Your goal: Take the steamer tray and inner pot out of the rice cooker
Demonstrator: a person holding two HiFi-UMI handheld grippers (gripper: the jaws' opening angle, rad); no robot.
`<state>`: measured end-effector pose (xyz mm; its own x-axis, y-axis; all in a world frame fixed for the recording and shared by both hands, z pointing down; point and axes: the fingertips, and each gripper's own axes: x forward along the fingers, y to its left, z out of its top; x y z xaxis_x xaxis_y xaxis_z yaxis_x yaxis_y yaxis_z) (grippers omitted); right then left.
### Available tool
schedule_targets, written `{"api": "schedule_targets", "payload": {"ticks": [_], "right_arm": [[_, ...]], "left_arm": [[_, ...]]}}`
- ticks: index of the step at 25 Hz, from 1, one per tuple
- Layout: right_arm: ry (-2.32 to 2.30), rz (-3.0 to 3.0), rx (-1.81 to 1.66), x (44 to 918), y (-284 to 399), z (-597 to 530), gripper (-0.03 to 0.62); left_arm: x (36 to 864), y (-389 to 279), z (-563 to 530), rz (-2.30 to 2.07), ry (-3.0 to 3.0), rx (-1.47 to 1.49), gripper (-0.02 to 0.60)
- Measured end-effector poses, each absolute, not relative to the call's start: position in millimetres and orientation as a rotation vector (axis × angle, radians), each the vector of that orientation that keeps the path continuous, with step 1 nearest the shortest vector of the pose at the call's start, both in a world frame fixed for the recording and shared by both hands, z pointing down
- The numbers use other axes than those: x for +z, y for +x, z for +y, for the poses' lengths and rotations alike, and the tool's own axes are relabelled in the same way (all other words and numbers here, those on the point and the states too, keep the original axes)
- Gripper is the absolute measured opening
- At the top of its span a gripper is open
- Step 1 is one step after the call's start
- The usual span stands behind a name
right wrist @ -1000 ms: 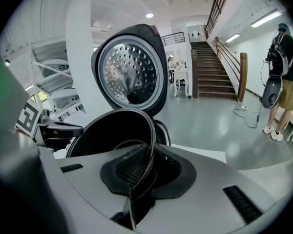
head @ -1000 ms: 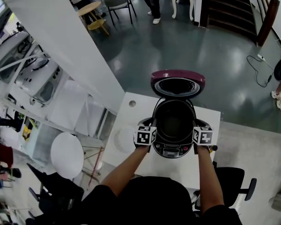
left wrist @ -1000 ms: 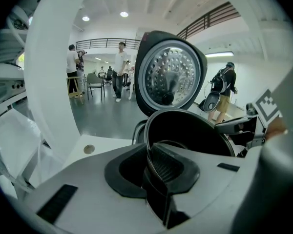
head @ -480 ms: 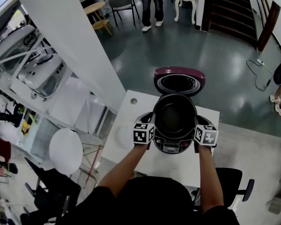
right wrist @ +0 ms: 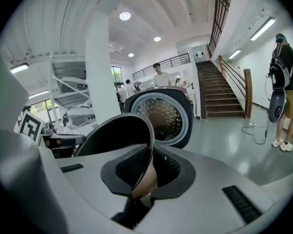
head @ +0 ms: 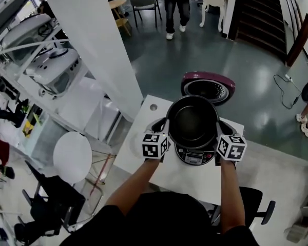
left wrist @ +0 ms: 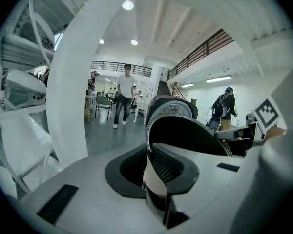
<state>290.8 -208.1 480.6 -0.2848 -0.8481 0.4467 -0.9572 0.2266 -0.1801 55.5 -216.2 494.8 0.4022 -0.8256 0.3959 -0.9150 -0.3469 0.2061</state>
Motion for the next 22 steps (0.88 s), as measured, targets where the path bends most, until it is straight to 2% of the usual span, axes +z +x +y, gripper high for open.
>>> {"api": "schedule_targets", "payload": {"ticks": [11,22], "right_arm": [[1.583,-2.340,0.591,463.5,191.1,-215.5,0.032],[1.490,-2.344,0.620,483.3,97.5,-224.0,0.032]], "left_arm": [[474.8,-44.0,-210.4,-1.605,2.222,0.262,0.032],[485.6,-137.4,-209.2,-1.656,2.168,0.264,0.031]]}}
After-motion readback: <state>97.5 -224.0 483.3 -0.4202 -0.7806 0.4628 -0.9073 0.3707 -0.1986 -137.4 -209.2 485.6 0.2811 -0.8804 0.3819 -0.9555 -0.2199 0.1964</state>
